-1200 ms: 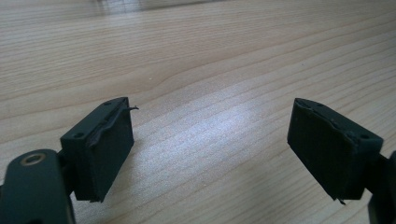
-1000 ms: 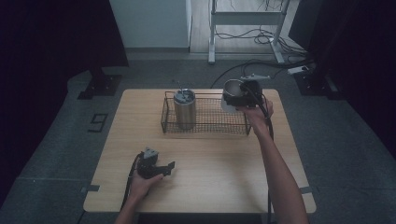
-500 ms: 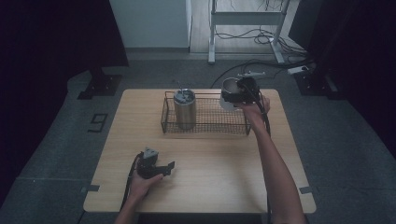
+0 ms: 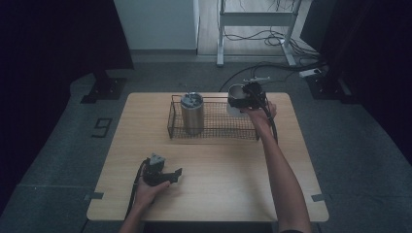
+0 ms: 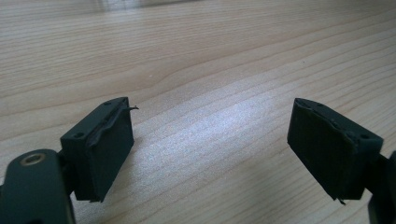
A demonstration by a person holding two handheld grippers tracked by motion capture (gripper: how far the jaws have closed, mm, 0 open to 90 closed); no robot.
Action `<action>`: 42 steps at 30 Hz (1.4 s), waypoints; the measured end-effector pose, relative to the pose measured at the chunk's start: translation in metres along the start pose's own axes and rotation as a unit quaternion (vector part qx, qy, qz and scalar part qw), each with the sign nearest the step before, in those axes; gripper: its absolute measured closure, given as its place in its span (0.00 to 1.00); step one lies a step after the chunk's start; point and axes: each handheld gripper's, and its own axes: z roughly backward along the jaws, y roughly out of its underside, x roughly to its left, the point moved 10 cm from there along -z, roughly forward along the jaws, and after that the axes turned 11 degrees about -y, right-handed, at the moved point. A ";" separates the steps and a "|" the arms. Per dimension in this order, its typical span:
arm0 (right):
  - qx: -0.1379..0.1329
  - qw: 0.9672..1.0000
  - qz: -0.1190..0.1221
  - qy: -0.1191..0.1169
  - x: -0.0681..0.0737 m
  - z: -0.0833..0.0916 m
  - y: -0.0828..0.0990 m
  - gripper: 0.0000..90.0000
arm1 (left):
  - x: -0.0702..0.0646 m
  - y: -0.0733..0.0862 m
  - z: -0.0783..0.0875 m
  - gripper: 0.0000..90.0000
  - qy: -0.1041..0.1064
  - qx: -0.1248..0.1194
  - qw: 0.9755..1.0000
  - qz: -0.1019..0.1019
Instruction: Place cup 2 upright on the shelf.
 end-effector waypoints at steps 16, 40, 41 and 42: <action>0.022 1.000 -0.015 0.011 -0.015 -0.018 0.020 0.08 | -0.001 0.002 -0.001 0.16 0.000 0.005 1.000 -0.002; 0.057 0.998 -0.019 0.021 -0.020 -0.043 0.048 0.08 | -0.006 0.002 -0.001 0.16 0.005 0.006 1.000 -0.007; 0.061 0.998 -0.018 0.024 -0.020 -0.044 0.049 0.08 | -0.006 0.002 0.000 0.16 0.006 0.005 1.000 -0.006; 0.064 0.997 -0.017 0.027 -0.021 -0.045 0.051 0.08 | -0.006 0.002 0.001 0.16 0.005 0.005 1.000 -0.007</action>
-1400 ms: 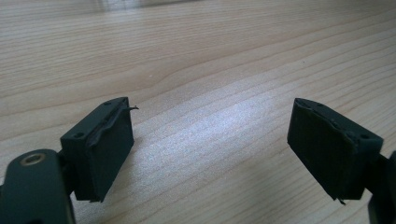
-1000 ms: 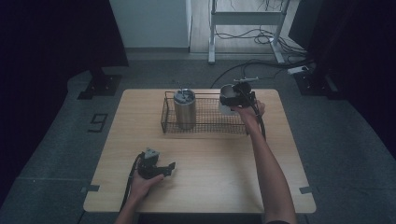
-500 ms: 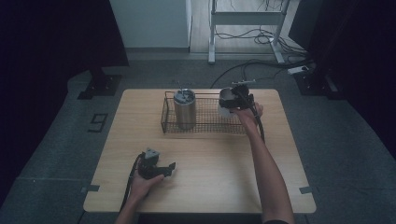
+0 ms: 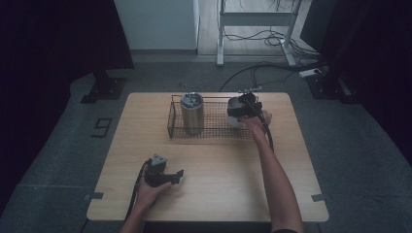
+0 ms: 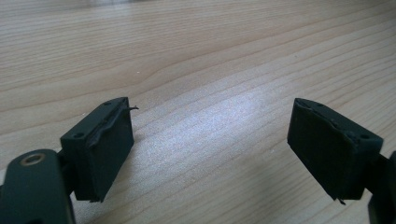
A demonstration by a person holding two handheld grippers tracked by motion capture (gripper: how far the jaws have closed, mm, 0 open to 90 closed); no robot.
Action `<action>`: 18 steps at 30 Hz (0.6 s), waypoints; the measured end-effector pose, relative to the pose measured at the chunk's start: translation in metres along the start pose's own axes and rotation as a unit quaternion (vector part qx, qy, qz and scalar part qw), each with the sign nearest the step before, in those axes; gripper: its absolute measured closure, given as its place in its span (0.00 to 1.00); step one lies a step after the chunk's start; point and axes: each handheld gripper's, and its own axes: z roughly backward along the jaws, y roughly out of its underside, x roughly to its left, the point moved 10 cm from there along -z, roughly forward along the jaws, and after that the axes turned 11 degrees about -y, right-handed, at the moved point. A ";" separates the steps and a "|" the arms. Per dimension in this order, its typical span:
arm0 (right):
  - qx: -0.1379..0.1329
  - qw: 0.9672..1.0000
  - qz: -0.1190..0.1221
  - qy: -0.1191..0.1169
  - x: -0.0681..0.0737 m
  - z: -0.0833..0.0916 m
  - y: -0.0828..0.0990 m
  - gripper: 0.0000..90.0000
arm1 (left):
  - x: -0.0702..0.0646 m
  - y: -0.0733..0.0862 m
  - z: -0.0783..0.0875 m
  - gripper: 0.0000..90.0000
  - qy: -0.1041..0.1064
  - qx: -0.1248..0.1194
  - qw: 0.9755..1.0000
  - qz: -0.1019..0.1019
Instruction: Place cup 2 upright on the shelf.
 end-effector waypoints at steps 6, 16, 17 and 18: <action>0.021 1.000 0.000 0.014 0.000 -0.007 0.006 0.08 | 0.000 -0.001 0.002 0.16 0.002 -0.004 1.000 0.004; 0.053 0.998 -0.009 0.014 -0.001 -0.017 0.018 0.08 | 0.002 -0.005 0.007 0.16 0.001 -0.016 1.000 0.007; 0.058 0.998 -0.007 0.014 -0.001 -0.017 0.019 0.08 | 0.002 -0.004 0.007 0.16 0.000 -0.014 1.000 0.006; 0.064 0.998 -0.004 0.014 0.000 -0.017 0.021 0.08 | 0.003 -0.003 0.007 0.16 0.001 -0.012 1.000 0.007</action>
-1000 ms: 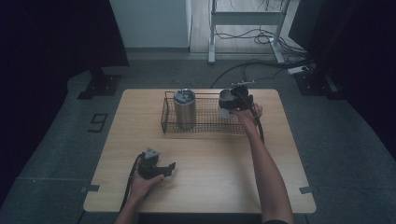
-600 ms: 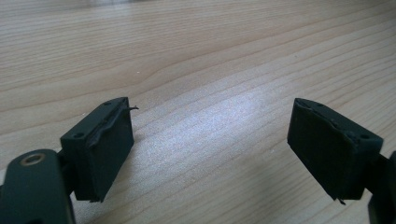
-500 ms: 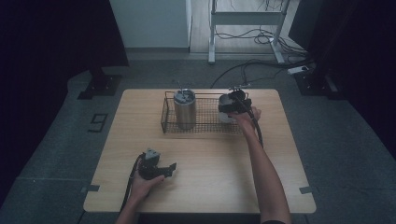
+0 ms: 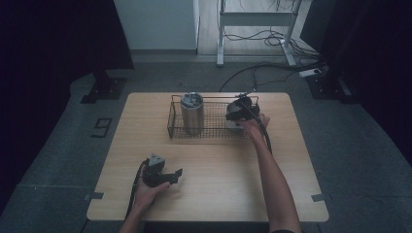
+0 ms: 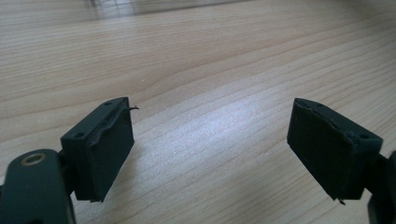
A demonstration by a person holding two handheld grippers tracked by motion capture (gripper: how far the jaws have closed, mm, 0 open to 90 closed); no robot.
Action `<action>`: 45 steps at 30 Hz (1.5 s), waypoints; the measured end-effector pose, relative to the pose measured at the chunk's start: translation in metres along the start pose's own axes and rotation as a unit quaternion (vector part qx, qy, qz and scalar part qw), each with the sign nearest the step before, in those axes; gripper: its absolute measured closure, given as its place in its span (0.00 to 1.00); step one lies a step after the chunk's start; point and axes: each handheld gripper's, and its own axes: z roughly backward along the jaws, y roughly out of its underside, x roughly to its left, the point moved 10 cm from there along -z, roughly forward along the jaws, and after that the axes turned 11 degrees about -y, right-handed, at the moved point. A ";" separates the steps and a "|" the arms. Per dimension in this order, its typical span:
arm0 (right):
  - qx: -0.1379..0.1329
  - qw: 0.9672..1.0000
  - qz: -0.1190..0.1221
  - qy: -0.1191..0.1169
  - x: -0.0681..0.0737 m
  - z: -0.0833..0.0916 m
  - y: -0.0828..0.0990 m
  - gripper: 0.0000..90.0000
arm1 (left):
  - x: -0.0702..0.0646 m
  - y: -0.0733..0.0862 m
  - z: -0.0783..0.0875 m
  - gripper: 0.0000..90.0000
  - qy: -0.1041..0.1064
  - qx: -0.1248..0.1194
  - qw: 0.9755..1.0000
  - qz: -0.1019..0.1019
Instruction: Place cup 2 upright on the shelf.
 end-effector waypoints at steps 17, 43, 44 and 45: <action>-0.038 0.999 0.003 0.021 0.005 0.018 -0.004 0.00 | 0.000 -0.001 0.000 0.16 0.004 -0.003 1.000 0.002; -0.143 0.990 0.000 -0.008 0.027 0.082 -0.011 0.01 | 0.005 -0.005 0.011 0.16 0.005 -0.018 1.000 0.010; -0.146 0.989 0.001 -0.006 0.027 0.086 -0.009 0.02 | 0.005 -0.005 0.012 0.16 0.005 -0.019 1.000 0.009; -0.149 0.989 0.000 -0.006 0.027 0.089 -0.007 0.02 | 0.005 -0.005 0.012 0.16 0.005 -0.018 1.000 0.007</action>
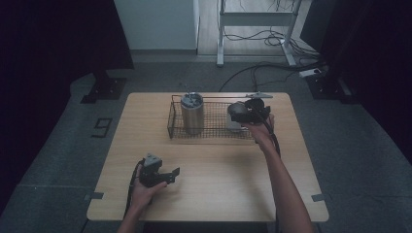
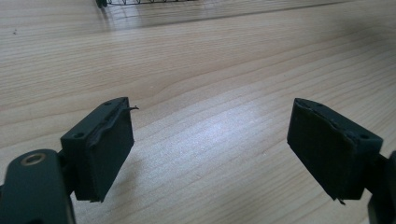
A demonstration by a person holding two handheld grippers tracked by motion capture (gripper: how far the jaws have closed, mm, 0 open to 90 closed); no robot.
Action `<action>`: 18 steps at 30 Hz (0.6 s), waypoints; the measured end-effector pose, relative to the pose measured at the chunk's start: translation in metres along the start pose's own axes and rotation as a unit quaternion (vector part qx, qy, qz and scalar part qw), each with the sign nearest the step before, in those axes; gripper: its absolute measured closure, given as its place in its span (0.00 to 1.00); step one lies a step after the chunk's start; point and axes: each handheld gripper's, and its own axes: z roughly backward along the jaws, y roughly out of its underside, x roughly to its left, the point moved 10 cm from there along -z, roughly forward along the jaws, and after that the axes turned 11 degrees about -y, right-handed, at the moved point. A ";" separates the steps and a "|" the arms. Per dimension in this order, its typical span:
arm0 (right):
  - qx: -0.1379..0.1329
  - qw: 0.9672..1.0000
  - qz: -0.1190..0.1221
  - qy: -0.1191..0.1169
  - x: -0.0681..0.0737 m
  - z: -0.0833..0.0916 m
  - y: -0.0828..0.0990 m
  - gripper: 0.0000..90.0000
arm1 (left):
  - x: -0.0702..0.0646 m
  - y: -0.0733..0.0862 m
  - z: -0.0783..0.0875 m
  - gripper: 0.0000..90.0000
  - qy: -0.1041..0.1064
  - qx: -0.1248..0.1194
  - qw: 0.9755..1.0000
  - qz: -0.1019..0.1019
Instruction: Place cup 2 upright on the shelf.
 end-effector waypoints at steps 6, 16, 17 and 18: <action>-0.014 1.000 -0.008 -0.010 -0.003 0.016 0.011 0.03 | 0.000 0.001 0.000 0.16 -0.002 0.003 1.000 0.001; -0.036 0.999 -0.027 -0.029 -0.009 0.039 0.038 0.05 | 0.005 0.001 0.000 0.16 -0.005 0.003 1.000 0.009; -0.039 0.998 -0.030 -0.032 -0.009 0.042 0.041 0.05 | 0.005 0.001 0.001 0.16 -0.006 0.003 1.000 0.009; -0.037 0.998 -0.034 -0.035 -0.008 0.045 0.044 0.06 | 0.005 0.001 0.001 0.16 -0.006 0.003 1.000 0.009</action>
